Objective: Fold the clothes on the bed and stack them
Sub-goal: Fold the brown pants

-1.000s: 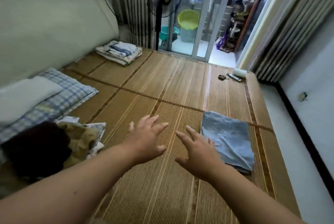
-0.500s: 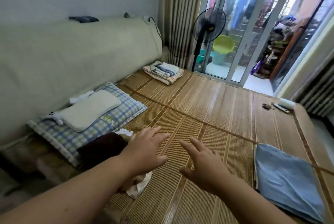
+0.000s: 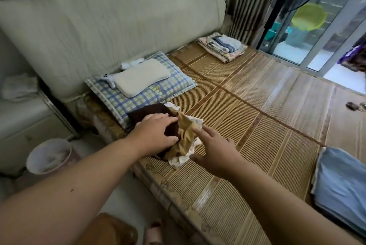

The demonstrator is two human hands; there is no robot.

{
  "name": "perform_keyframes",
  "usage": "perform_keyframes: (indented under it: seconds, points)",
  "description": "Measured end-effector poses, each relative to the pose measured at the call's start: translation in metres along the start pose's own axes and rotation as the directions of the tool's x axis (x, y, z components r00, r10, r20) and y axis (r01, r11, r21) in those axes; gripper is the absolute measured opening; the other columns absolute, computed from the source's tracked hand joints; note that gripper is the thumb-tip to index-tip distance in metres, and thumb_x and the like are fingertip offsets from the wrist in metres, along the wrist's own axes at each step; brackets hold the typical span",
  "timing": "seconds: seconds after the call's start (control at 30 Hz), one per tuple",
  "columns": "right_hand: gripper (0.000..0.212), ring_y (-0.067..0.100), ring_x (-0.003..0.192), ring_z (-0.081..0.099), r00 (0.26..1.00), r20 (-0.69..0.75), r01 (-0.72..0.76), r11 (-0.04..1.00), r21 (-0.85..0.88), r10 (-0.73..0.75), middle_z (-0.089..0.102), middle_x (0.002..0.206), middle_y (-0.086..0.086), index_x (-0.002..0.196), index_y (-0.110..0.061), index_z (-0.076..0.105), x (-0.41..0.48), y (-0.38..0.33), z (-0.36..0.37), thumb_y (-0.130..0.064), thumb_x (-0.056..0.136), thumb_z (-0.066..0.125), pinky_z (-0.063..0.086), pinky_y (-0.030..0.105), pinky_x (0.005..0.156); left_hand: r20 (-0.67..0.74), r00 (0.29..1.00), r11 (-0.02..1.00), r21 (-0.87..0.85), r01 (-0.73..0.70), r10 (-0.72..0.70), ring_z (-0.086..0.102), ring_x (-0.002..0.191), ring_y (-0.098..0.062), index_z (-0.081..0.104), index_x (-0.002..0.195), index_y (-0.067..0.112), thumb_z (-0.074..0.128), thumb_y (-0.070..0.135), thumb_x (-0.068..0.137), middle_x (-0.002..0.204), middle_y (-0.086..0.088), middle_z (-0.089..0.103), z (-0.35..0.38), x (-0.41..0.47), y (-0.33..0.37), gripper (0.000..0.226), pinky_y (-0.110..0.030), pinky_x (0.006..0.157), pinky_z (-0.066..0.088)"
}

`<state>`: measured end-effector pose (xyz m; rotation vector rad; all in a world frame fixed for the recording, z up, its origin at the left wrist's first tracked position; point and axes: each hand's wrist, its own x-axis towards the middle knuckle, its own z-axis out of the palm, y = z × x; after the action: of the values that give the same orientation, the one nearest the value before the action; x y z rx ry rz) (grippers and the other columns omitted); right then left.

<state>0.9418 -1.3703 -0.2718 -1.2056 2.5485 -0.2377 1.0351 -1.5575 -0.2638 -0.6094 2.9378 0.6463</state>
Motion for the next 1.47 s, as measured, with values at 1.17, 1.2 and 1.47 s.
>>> perform_keyframes:
  seconds: [1.17, 1.2, 1.47]
  points:
    - [0.080, 0.019, 0.139, 0.029, 0.794, -0.004, -0.577, 0.755, 0.312, 0.609, 0.019, 0.156, -0.008, 0.147, -0.043, 0.013, 0.261, -0.070, 0.055, -0.052, 0.083, 0.060, 0.011, 0.059, 0.113, 0.494, 0.762, 0.857, 0.065, -0.512, 0.418, 0.021, 0.141, -0.016, 0.032, 0.144, 0.042, 0.054, 0.057, 0.078, 0.153, 0.010, 0.030, -0.019, 0.269, -0.192, 0.071, -0.048, 0.115, 0.023]
    - [0.082, 0.018, 0.140, 0.027, 0.783, 0.000, -0.591, 0.744, 0.313, 0.622, 0.019, 0.156, -0.008, 0.147, -0.044, 0.012, 0.266, -0.071, 0.063, -0.054, 0.082, 0.060, 0.011, 0.058, 0.113, 0.510, 0.760, 0.861, 0.072, -0.503, 0.402, 0.019, 0.142, -0.016, 0.030, 0.144, 0.044, 0.054, 0.057, 0.079, 0.154, 0.011, 0.028, -0.014, 0.274, -0.200, 0.071, -0.049, 0.116, 0.022]
    - [0.089, 0.021, 0.144, 0.021, 0.754, 0.050, -0.635, 0.708, 0.311, 0.655, 0.014, 0.159, -0.004, 0.147, -0.045, 0.006, 0.310, -0.038, 0.155, -0.058, 0.079, 0.061, 0.015, 0.055, 0.114, 0.493, 0.822, 0.918, 0.109, -0.382, 0.284, 0.004, 0.146, -0.019, 0.016, 0.144, 0.053, 0.055, 0.055, 0.084, 0.160, 0.009, 0.006, 0.072, 0.298, -0.261, 0.072, -0.053, 0.115, 0.015]
